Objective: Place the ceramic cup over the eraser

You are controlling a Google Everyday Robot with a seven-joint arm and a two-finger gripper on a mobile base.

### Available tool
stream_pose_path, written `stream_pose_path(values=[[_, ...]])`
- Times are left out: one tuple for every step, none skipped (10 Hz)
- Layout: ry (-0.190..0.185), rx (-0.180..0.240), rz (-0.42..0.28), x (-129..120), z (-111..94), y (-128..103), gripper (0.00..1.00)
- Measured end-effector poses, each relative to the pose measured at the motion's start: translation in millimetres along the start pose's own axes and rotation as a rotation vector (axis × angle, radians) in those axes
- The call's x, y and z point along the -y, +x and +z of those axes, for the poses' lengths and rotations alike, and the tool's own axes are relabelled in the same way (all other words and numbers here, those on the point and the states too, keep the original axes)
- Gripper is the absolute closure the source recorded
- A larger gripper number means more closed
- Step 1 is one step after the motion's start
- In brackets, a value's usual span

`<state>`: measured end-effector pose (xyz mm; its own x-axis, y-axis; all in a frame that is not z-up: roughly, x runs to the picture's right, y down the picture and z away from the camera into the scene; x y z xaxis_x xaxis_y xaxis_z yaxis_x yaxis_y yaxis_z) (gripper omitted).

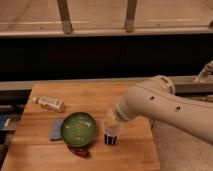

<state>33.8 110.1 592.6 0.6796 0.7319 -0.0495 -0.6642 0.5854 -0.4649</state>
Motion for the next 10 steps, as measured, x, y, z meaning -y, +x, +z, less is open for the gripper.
stream_pose_path(values=[[-0.008,0.002,-0.003,-3,2,0,1.00],[-0.013,0.003,-0.005,-4,3,0,1.00],[-0.021,0.005,-0.004,-6,6,1,1.00],[-0.029,0.005,-0.004,-7,9,2,1.00],[-0.037,0.003,-0.003,-8,13,4,1.00],[-0.042,0.003,-0.003,-9,15,4,1.00],[-0.051,-0.001,-0.003,-10,20,5,1.00],[-0.055,-0.007,-0.005,-10,23,5,1.00],[-0.058,-0.021,-0.006,-11,29,5,1.00],[-0.061,-0.037,-0.009,-13,34,4,1.00]])
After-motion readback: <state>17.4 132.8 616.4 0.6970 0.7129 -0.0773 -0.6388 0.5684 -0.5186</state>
